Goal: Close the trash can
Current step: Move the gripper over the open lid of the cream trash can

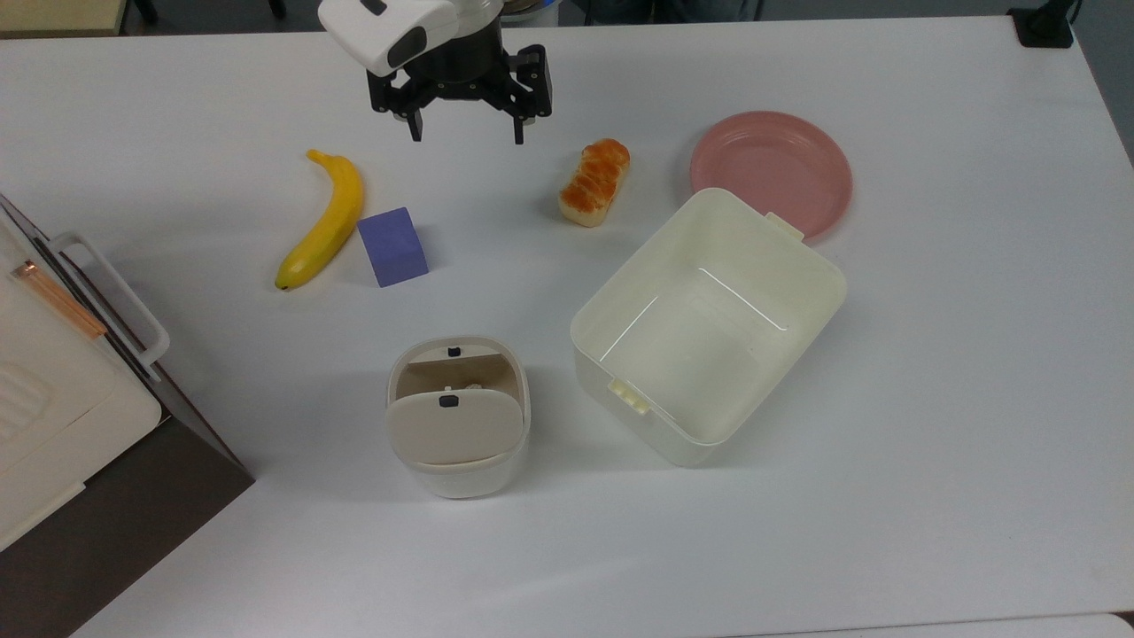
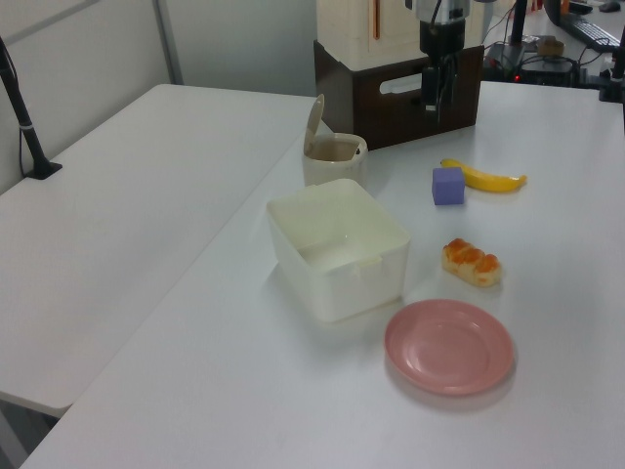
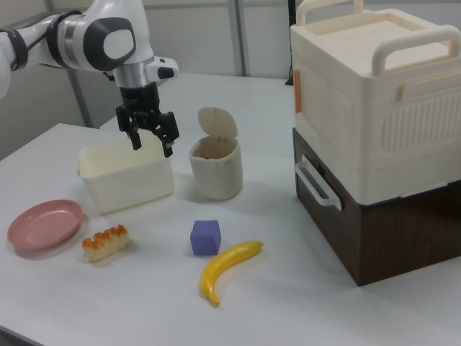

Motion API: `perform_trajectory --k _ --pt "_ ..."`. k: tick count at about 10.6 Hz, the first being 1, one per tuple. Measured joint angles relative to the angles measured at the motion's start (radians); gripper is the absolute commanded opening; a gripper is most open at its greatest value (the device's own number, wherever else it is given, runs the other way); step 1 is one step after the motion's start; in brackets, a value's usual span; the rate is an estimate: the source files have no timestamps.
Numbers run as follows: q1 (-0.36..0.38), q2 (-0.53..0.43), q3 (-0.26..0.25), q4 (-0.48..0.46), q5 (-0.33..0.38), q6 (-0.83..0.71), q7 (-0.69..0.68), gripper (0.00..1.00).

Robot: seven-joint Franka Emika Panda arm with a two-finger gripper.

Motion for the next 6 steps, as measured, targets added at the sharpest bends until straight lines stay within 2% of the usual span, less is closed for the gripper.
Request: perform_trajectory --k 6 --pt "-0.019 0.0 0.001 0.0 0.0 0.0 0.003 1.0"
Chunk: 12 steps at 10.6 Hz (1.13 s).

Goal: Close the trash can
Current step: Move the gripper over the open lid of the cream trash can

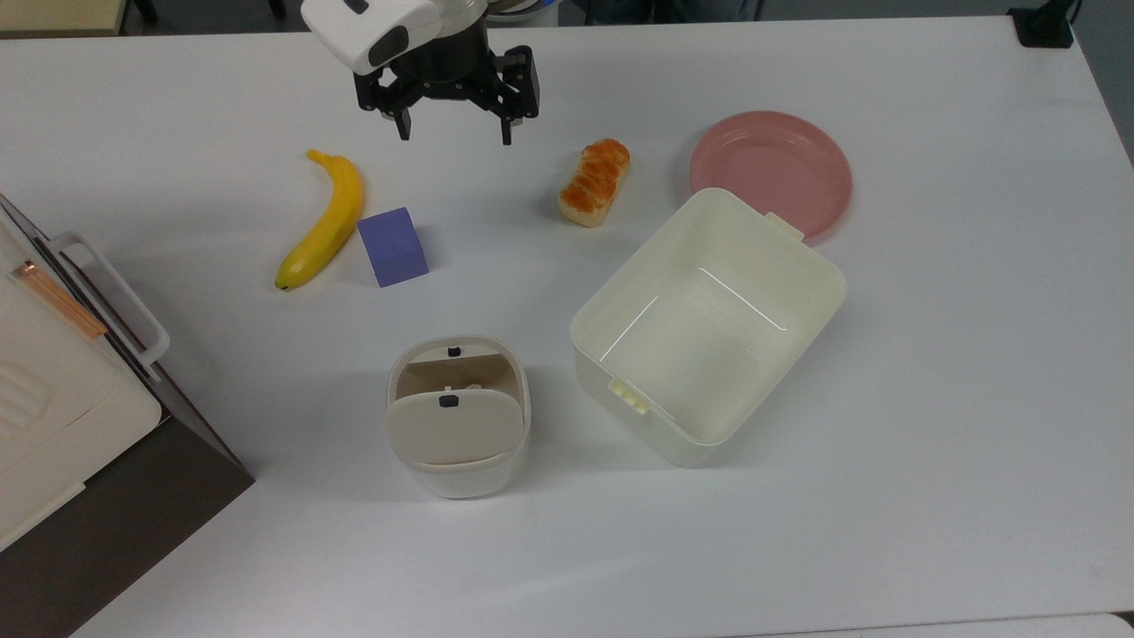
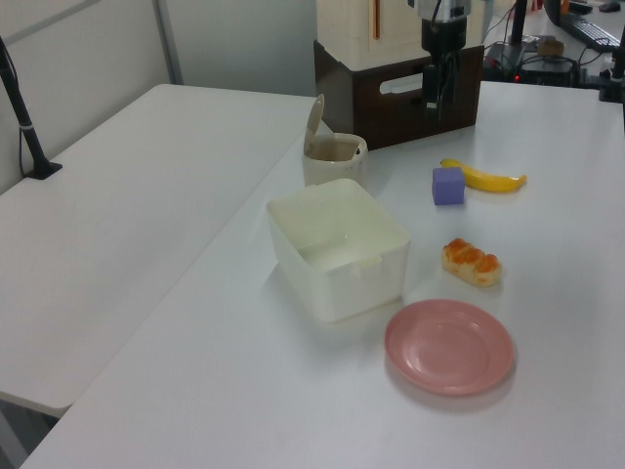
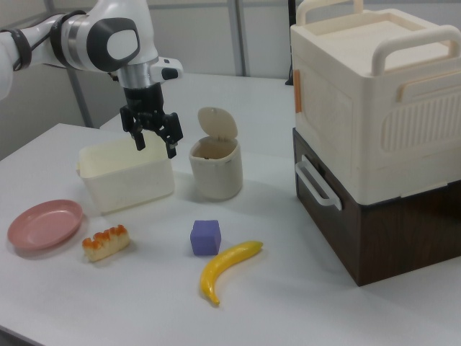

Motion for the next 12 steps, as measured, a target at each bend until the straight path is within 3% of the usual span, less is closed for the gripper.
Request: perform_trajectory --k 5,7,10,12 --pt "-0.007 0.0 0.002 0.0 0.0 0.0 0.0 1.0" --pt "-0.01 0.0 0.002 0.0 0.0 0.0 0.0 0.95" --pt "-0.01 0.0 0.002 0.0 0.0 0.0 0.0 0.74" --pt "-0.01 0.0 0.002 0.0 0.0 0.0 0.0 0.54"
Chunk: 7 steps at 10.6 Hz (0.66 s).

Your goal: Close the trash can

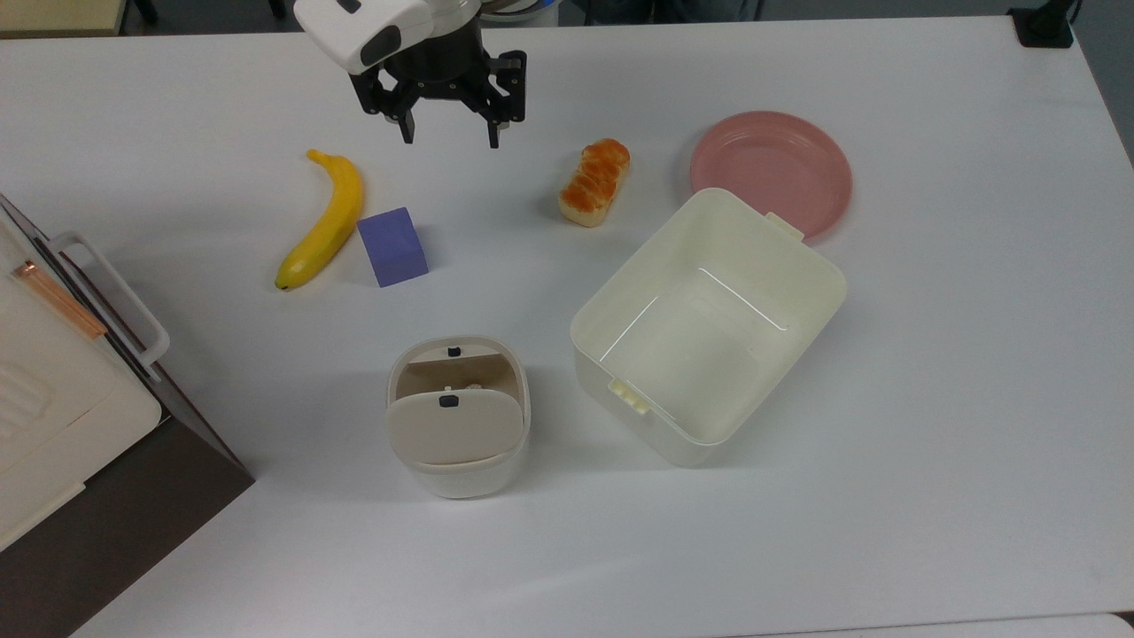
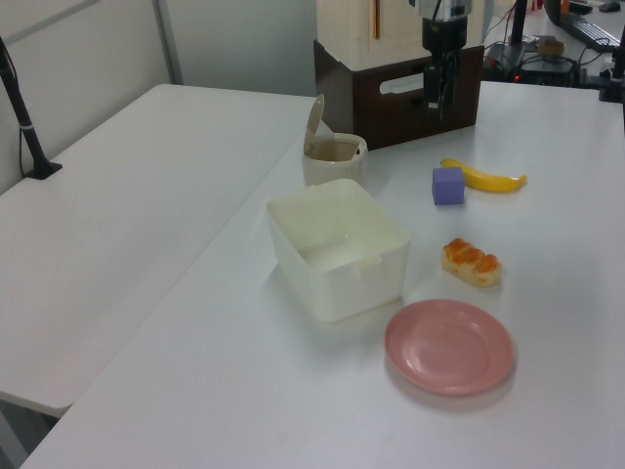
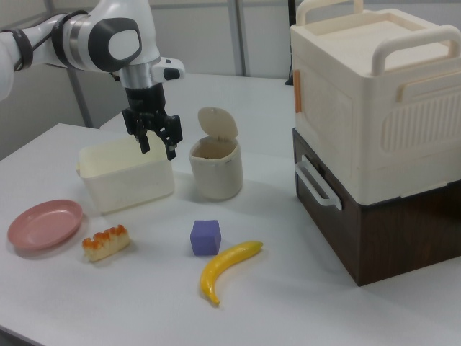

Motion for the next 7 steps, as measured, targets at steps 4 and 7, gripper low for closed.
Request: perform_trajectory --k 4,7 --pt "0.0 0.0 0.0 0.001 0.0 0.038 0.0 0.12" --pt "0.0 0.003 0.002 -0.001 0.0 0.115 0.0 0.04"
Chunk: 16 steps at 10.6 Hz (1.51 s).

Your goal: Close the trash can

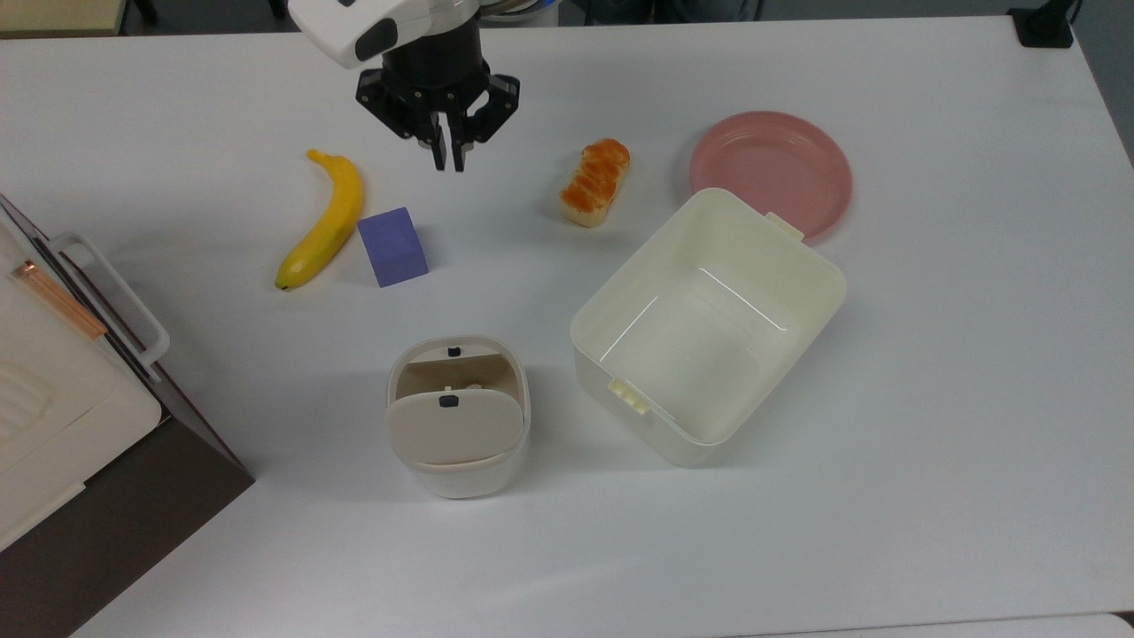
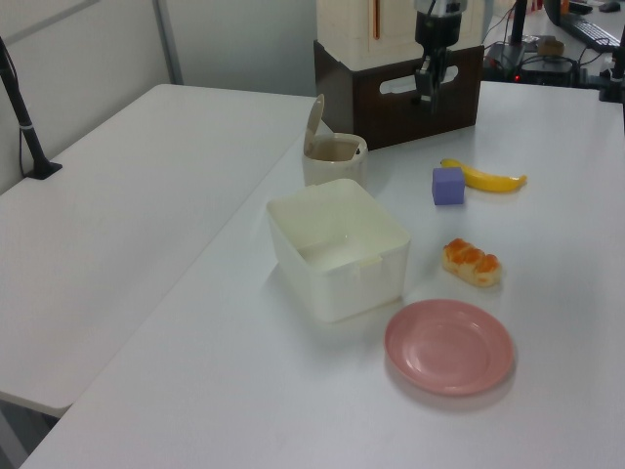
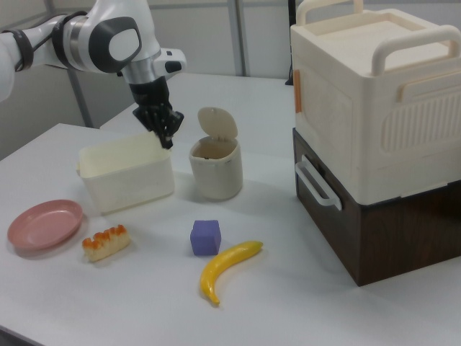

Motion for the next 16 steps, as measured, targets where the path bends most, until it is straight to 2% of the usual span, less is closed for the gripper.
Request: perform_trajectory --k 6,8,12,16 --pt "0.001 0.039 0.004 -0.003 0.001 0.55 0.046 0.04" --pt "0.001 0.084 0.004 0.009 0.001 0.726 0.069 0.02" --pt "-0.002 0.226 -0.002 0.122 0.001 0.782 0.088 0.01" --pt "0.014 0.289 -0.001 0.136 0.001 0.782 0.117 0.01"
